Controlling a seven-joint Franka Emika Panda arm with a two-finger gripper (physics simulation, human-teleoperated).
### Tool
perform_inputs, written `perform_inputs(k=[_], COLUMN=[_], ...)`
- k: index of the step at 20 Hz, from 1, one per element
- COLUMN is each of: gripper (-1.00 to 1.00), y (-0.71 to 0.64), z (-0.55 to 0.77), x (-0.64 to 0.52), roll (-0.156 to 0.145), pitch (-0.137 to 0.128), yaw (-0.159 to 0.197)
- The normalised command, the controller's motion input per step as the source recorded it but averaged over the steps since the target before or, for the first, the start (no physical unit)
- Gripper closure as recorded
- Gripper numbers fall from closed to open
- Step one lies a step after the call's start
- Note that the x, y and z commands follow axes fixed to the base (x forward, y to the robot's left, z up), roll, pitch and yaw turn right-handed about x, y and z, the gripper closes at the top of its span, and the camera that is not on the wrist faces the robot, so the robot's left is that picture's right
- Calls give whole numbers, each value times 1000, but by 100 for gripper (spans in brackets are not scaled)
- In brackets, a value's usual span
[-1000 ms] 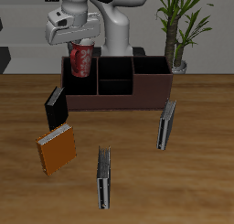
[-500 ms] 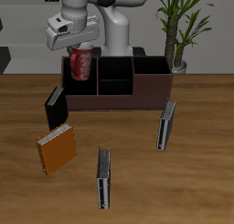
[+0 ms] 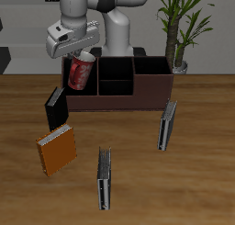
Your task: Place the red mug into the back desk caddy's left compartment and place the orange book into the back desk caddy's front compartment
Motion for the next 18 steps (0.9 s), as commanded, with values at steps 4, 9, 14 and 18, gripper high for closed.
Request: perform_inputs(k=[4,9,14,18], gripper=[-100,-100,-100,-100], y=[42,51,17,18], z=[-19,217,363,241], x=[-51,35,137,226], roll=[23,10,-5,-23], pitch=[36,-25,-72,-42], yaw=[-27,-54,-75,-88])
